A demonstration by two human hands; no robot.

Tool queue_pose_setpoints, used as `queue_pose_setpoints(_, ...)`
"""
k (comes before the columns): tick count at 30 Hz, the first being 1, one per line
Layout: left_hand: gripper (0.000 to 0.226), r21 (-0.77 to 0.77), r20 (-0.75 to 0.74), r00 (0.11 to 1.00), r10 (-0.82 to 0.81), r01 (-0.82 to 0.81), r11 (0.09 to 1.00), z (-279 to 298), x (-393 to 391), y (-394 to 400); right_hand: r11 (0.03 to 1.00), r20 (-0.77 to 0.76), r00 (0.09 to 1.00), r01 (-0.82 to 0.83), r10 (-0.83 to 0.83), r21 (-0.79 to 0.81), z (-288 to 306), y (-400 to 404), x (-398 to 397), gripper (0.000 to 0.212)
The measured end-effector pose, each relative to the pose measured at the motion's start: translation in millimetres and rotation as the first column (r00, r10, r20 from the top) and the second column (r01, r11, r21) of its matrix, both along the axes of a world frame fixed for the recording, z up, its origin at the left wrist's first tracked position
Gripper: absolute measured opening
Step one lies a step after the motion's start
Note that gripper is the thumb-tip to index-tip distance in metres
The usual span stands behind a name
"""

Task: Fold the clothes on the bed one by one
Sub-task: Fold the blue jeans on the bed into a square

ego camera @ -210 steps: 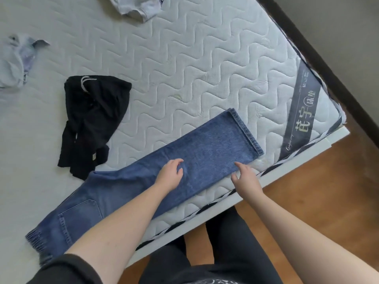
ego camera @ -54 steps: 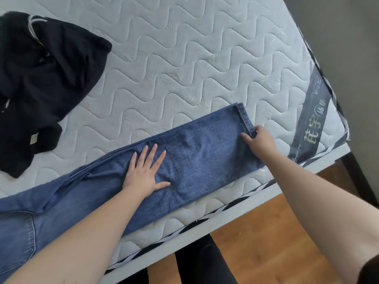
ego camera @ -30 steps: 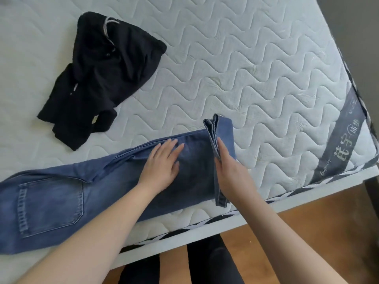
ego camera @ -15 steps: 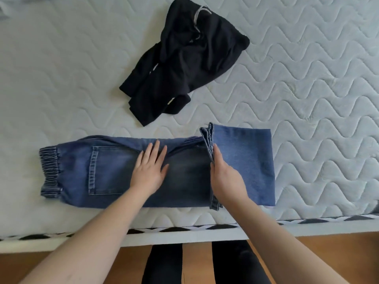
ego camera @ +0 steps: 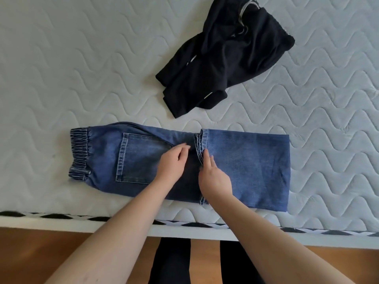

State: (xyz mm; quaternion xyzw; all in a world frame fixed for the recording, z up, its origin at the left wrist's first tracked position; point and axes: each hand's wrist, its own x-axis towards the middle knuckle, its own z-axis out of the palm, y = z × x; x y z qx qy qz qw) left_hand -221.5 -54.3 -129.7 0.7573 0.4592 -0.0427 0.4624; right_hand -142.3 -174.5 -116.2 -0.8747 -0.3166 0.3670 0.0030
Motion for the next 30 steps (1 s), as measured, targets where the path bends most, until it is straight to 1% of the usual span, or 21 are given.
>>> queue_pose_setpoints(2, 0.035, -0.053, -0.013, 0.995, 0.104, -0.104, 0.993, 2.7, 5.1, 2.5, 0.996, -0.145, 0.988, 0.055, -0.044, 0.07, -0.5, -0.9, -3.9, 0.06)
queue_pose_setpoints(4, 0.035, -0.075, -0.044, 0.991, 0.126, -0.13, 0.989, 3.0, 12.0, 3.1, 0.985, -0.225, 0.974, 0.06, -0.022, 0.164, 1.4, -5.9, -3.6, 0.057)
queue_pose_setpoints(6, 0.038, -0.056, -0.078, 0.993, 0.085, -0.09, 0.994, 2.6, 20.2, 2.9, 0.975, -0.252, 0.968, 0.049, 0.007, 0.218, 1.3, -16.5, 0.7, 0.052)
queue_pose_setpoints(9, 0.049, 0.017, -0.164, 0.986, 0.001, 0.002, 1.0, -0.6, 36.0, 1.7, 0.974, -0.274, 0.962, 0.053, 0.01, 0.221, -0.5, -39.0, 10.9, 0.052)
queue_pose_setpoints(12, 0.056, 0.064, -0.264, 0.964, 0.019, -0.002, 0.998, -3.3, 55.9, -0.1, 0.976, -0.266, 0.959, -0.04, 0.098, 0.215, -4.7, -59.8, 19.9, 0.053)
queue_pose_setpoints(14, 0.058, 0.081, -0.311, 0.949, 0.043, -0.018, 0.997, -3.3, 67.2, -1.8, 0.972, -0.264, 0.952, -0.099, 0.156, 0.215, -7.8, -68.3, 24.2, 0.05)
queue_pose_setpoints(16, 0.049, 0.104, -0.287, 0.955, 0.076, -0.048, 0.993, -4.5, 73.2, -4.3, 0.965, -0.232, 0.952, -0.153, 0.202, 0.211, -10.7, -76.1, 27.0, 0.046)
queue_pose_setpoints(19, 0.035, 0.103, -0.2, 0.973, 0.117, -0.098, 0.99, -7.5, 71.8, -7.0, 0.94, -0.115, 0.945, -0.282, 0.307, 0.193, -12.7, -87.9, 27.9, 0.043)
queue_pose_setpoints(23, 0.024, 0.054, -0.154, 0.984, 0.088, -0.081, 0.995, -9.5, 65.7, -5.8, 0.882, -0.043, 0.888, -0.447, 0.458, 0.15, -10.7, -91.5, 26.2, 0.052)
queue_pose_setpoints(25, 0.021, 0.03, -0.143, 0.986, 0.088, -0.085, 0.996, -7.7, 63.5, -5.3, 0.861, 0.042, 0.871, -0.49, 0.489, 0.136, -10.5, -89.9, 25.6, 0.055)
queue_pose_setpoints(27, 0.02, 0.016, -0.158, 0.983, 0.091, -0.09, 0.996, -5.4, 59.6, -5.9, 0.85, 0.113, 0.859, -0.511, 0.5, 0.125, -11.5, -88.5, 23.7, 0.054)
queue_pose_setpoints(28, 0.024, 0.005, -0.185, 0.98, 0.075, -0.075, 0.997, -4.8, 57.2, -6.6, 0.846, 0.139, 0.852, -0.52, 0.504, 0.12, -12.6, -88.3, 21.9, 0.051)
queue_pose_setpoints(30, 0.032, -0.016, -0.257, 0.966, -0.004, 0.0, 1.0, -4.4, 52.1, -9.2, 0.841, 0.176, 0.844, -0.529, 0.507, 0.114, -13.8, -87.1, 18.6, 0.048)
